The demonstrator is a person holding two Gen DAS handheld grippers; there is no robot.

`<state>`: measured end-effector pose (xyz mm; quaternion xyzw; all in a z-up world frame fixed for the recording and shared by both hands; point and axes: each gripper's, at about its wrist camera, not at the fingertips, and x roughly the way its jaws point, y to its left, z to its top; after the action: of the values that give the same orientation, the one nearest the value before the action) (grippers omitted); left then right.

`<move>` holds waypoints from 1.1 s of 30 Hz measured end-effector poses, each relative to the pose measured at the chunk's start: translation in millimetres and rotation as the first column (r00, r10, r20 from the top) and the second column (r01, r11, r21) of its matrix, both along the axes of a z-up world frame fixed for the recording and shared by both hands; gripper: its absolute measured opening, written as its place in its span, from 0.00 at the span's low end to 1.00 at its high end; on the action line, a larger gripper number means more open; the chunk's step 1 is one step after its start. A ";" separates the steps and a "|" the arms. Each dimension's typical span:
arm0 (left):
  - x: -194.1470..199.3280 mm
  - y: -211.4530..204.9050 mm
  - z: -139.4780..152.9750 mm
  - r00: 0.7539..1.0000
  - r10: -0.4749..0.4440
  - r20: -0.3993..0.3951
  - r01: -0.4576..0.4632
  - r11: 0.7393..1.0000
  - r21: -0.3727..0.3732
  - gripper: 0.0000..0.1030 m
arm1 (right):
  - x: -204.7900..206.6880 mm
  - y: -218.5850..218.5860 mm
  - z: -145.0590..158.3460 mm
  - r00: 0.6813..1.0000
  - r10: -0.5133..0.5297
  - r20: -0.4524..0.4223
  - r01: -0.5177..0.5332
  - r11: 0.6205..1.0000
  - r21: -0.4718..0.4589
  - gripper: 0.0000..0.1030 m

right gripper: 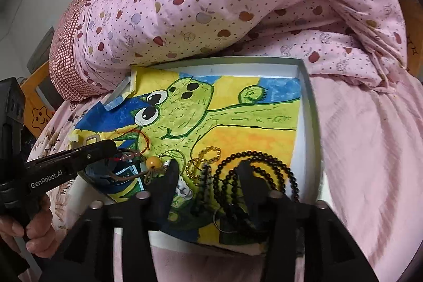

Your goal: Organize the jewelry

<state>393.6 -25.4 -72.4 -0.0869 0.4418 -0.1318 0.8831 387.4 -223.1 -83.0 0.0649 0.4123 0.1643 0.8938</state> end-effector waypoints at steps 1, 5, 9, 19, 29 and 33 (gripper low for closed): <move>-1.2 -0.6 2.0 1.000 0.000 0.002 0.000 1.000 0.006 0.33 | -2.0 -1.6 2.4 1.000 -0.006 0.002 0.006 1.000 -0.003 0.45; -15.4 0.8 18.8 0.998 -0.008 0.059 0.008 1.000 0.000 0.47 | -15.2 -11.9 18.6 0.999 -0.032 0.034 0.032 0.999 -0.008 0.46; -31.9 0.0 34.8 0.996 -0.021 0.088 0.020 1.000 0.014 0.55 | -33.0 -22.3 41.0 0.994 -0.059 0.088 0.058 0.998 0.012 0.65; -98.9 11.0 84.9 0.976 0.009 0.220 -0.018 0.999 0.040 0.94 | -97.2 -26.3 96.0 0.973 -0.082 0.217 0.070 0.996 0.063 0.96; -177.5 23.6 120.8 0.935 0.057 0.349 -0.079 0.996 0.050 0.97 | -173.5 -24.0 131.1 0.944 -0.058 0.326 0.044 0.998 0.050 1.00; -211.2 26.1 129.6 0.920 0.060 0.388 -0.096 0.993 0.075 0.98 | -204.0 -22.5 136.5 0.936 -0.054 0.348 0.040 0.998 0.046 1.00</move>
<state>182.4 0.7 57.2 -0.0361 0.2617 -0.0903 0.9602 183.4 -245.5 53.5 0.0614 0.2424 0.1595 0.9550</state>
